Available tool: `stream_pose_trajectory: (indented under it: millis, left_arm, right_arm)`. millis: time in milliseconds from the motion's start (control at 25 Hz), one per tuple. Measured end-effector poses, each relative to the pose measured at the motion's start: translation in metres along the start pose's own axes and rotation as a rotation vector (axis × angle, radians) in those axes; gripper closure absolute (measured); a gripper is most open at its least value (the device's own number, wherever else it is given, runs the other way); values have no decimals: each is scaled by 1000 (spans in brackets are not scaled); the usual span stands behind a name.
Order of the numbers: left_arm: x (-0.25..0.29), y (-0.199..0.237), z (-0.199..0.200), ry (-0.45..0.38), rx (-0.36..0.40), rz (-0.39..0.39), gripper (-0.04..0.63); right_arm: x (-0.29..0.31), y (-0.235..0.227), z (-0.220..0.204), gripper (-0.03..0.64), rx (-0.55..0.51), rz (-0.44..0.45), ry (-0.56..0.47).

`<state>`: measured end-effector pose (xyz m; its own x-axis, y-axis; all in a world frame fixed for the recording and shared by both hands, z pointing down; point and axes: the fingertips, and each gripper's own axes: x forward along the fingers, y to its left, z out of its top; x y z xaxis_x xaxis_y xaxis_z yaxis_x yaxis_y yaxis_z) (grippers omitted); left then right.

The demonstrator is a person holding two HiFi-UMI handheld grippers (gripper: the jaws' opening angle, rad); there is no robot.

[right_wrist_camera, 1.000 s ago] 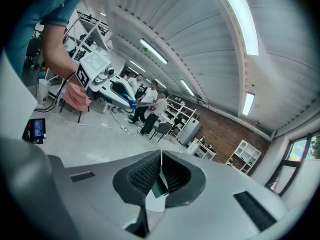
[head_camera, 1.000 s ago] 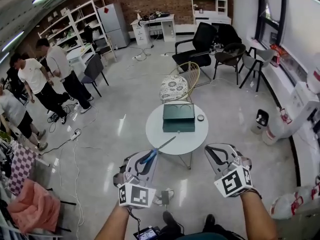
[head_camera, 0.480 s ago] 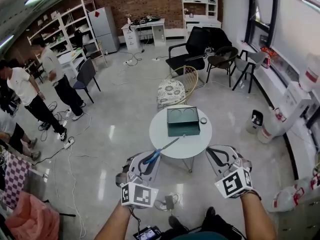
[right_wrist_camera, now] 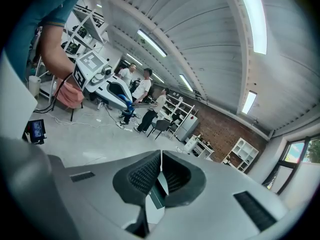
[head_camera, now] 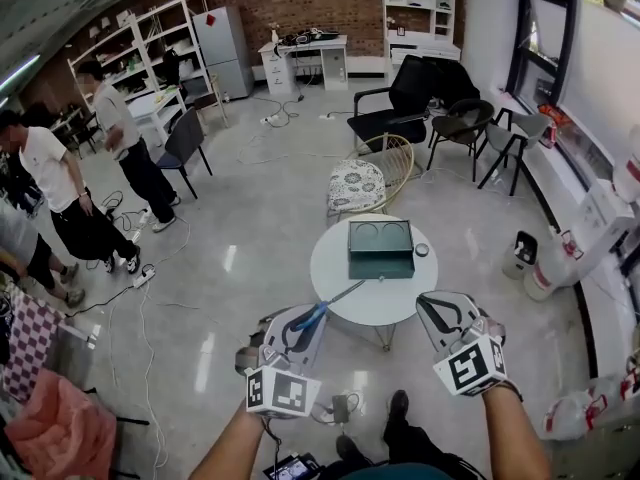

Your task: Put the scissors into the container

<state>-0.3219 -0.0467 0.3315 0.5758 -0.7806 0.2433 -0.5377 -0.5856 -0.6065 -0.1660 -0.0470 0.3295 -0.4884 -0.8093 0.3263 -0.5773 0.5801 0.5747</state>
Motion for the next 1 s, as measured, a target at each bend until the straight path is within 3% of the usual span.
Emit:
stream_pose_trajectory:
  millis: [240, 560, 1000]
  left_arm:
    - [59, 16, -12, 62, -8, 29, 531]
    - [187, 22, 9, 133, -6, 44, 531]
    - [327, 4, 13, 233, 20, 7, 531]
  right_arm:
    - [51, -47, -31, 578, 11, 39, -38]
    - [98, -153, -106, 578, 36, 82, -64]
    - [141, -242, -199, 578, 70, 128, -79]
